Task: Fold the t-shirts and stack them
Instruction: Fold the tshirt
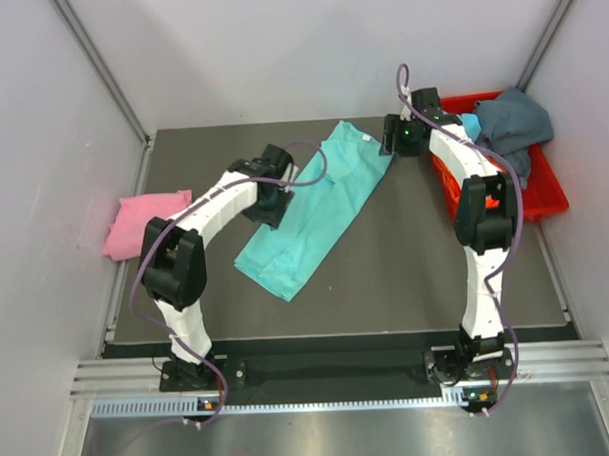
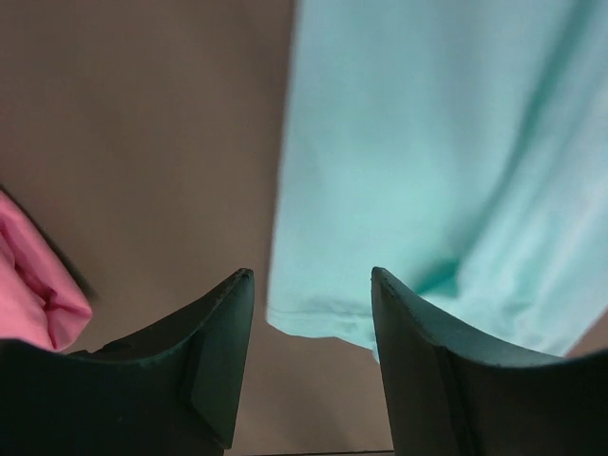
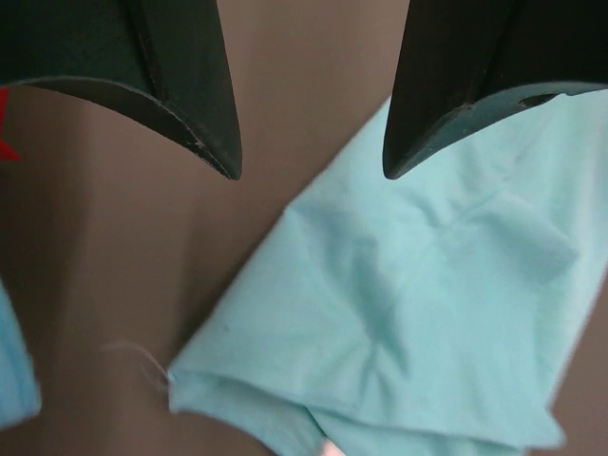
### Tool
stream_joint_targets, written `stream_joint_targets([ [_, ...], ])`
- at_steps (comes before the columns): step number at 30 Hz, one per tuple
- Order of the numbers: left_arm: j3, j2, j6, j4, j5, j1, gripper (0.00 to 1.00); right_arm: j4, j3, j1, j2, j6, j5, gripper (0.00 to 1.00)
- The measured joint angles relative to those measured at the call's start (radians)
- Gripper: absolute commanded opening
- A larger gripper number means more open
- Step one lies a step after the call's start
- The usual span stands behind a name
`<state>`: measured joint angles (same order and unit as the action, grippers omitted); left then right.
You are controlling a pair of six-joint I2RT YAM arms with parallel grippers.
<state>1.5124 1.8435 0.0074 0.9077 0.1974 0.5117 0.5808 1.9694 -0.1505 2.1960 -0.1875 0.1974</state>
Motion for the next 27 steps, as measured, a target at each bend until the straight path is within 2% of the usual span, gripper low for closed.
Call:
stream_joint_targets([
  [4, 0.020, 0.040, -0.016, -0.002, -0.033, -0.138, 0.58, 0.023, -0.026, 0.029, 0.061, -0.024, 0.007, 0.61],
  [7, 0.024, 0.066, -0.024, 0.003, -0.061, -0.194, 0.58, 0.024, -0.024, 0.048, 0.114, -0.033, 0.010, 0.61],
  [12, 0.024, 0.107, -0.034, 0.014, -0.130, -0.203, 0.58, 0.008, 0.034, 0.069, 0.171, -0.044, 0.025, 0.61],
  [19, 0.018, 0.161, -0.036, 0.029, -0.186, -0.216, 0.51, -0.026, 0.103, 0.076, 0.232, -0.062, 0.053, 0.57],
  [21, 0.009, 0.167, -0.039, 0.034, -0.194, -0.222, 0.45, -0.045, 0.122, 0.076, 0.249, -0.073, 0.070, 0.48],
  [22, 0.004, 0.169, -0.039, 0.037, -0.200, -0.224, 0.43, -0.049, 0.131, 0.077, 0.257, -0.078, 0.080, 0.41],
  [23, 0.000, 0.171, -0.040, 0.038, -0.203, -0.226, 0.40, -0.055, 0.138, 0.077, 0.267, -0.084, 0.089, 0.30],
  [24, -0.005, 0.171, -0.042, 0.039, -0.207, -0.227, 0.32, -0.065, 0.147, 0.077, 0.278, -0.087, 0.100, 0.25],
  [25, -0.010, 0.173, -0.044, 0.038, -0.209, -0.228, 0.28, -0.068, 0.158, 0.076, 0.288, -0.094, 0.105, 0.16],
  [26, -0.014, 0.174, -0.045, 0.039, -0.212, -0.228, 0.23, -0.077, 0.162, 0.076, 0.297, -0.101, 0.119, 0.11],
  [27, -0.019, 0.175, -0.045, 0.039, -0.216, -0.228, 0.13, -0.079, 0.170, 0.076, 0.304, -0.109, 0.121, 0.07],
])
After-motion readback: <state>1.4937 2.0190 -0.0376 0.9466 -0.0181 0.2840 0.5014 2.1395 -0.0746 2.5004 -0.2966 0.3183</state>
